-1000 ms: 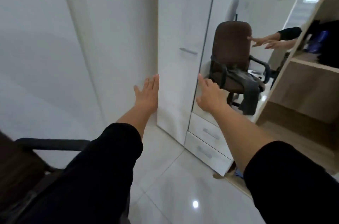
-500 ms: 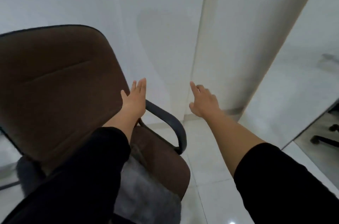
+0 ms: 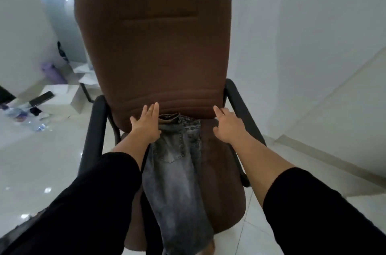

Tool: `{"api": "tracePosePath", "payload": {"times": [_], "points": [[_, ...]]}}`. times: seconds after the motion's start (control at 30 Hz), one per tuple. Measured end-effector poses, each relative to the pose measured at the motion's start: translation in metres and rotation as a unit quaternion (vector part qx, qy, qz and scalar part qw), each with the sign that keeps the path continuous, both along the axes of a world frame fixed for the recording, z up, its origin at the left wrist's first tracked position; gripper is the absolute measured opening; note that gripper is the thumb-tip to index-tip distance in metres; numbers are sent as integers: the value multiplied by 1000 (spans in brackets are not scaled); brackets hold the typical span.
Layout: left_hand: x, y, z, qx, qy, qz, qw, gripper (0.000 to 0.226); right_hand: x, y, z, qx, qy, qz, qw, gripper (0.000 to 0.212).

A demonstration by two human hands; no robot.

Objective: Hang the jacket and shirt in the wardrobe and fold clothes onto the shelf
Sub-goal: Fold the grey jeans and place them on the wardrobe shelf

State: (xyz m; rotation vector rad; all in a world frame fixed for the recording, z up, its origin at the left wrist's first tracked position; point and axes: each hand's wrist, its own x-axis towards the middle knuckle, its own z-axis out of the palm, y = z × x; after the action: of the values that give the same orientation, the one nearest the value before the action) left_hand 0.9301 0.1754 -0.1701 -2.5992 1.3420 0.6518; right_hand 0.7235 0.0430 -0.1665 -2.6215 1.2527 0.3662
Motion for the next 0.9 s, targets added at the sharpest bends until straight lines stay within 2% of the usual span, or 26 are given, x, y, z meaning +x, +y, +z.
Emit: {"api": "tracePosePath", "payload": {"times": [0.17,0.43,0.6,0.7,0.77,0.9], "points": [[1,-4,-54,56,13,5,998,88,21,-12,-66,89,24,32,995,73],[16,-78,-143,73,5,-39,997,79,44,-54,-179,168,29,-19,985,72],[28,-121,-191,37,-3,-40,999,78,67,-78,-232,226,-39,-113,967,75],[31,-137,-209,59,18,-16,998,78,79,-84,-255,252,-69,-176,949,78],[34,-143,-219,61,8,16,998,76,86,-85,-265,267,-99,-206,936,80],[45,-140,-228,1,4,68,998,65,93,-79,-265,312,-168,-232,906,81]]}}
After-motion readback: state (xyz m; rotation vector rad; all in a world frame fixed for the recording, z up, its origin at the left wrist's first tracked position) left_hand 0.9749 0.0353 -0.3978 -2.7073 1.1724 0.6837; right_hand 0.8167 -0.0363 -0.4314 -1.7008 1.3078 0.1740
